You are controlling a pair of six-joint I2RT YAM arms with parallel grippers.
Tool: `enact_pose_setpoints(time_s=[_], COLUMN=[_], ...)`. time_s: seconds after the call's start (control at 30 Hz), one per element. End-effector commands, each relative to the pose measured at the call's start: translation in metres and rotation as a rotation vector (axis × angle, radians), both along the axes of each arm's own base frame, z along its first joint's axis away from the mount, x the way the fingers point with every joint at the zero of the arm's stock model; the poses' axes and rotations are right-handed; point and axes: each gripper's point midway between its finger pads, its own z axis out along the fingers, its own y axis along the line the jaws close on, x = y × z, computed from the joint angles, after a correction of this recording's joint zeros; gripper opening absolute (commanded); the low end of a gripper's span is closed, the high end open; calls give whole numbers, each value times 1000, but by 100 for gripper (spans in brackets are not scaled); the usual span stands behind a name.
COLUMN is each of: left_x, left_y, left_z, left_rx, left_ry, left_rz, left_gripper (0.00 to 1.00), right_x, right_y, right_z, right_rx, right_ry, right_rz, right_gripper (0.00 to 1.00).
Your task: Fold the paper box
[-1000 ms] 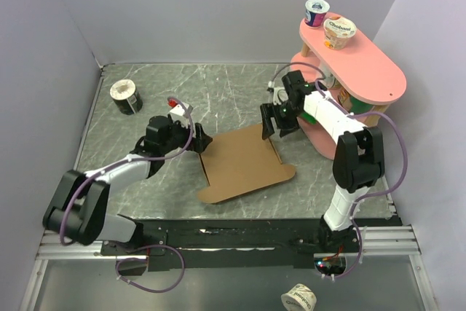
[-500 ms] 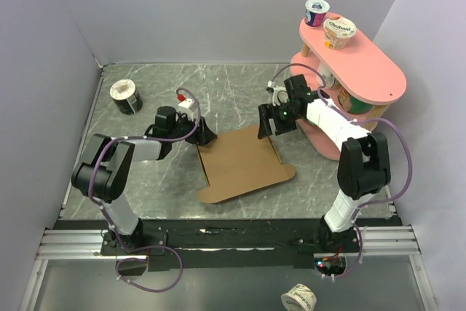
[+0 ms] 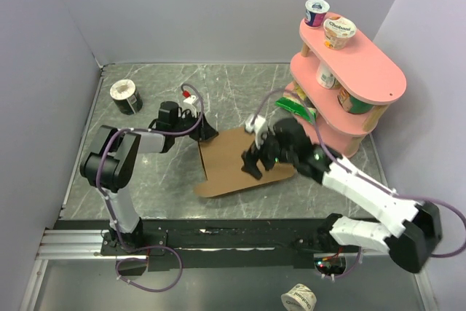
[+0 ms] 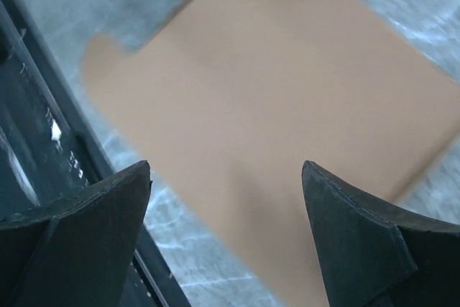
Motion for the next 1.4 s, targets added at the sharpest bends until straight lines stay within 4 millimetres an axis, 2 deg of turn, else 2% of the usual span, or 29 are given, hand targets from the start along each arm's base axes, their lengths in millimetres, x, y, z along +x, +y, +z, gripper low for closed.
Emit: enact_pose_setpoints(time_s=[0.0,0.1,0.33,0.67,0.87,1.0,1.17,1.33,1.37], left_x=[8,13,26,37,38,40,41,41,41], left_y=[12,12,13,17,17,19,20,20,20], left_z=[-33,-37,-44,-50,-49,-48,-48,-48,-47], left_rx=[77,84,82,78,68,62,59,57,56], left_ry=[75,96,136,190,192,195,195,196,196], left_rz=[29,31,43,73,68,71,74,71,68], left_gripper=[44,42,41,40,40,40,40,40,40], right_x=[-9,-25,-35,-22,-11,-7,-10,-1,2], right_y=[9,15,32,49,49,50,54,45,48], right_z=[15,20,10,-39,-65,-74,-67,-84,-85], right_rx=[33,28,-114,-369,-513,-568,-578,-670,-673], right_ry=[-258,-335,-489,-608,-652,-692,-756,-780,-796], right_rz=[49,132,272,339,365,390,391,359,344], right_gripper=[92,93,93,93,91,89,89,87,86])
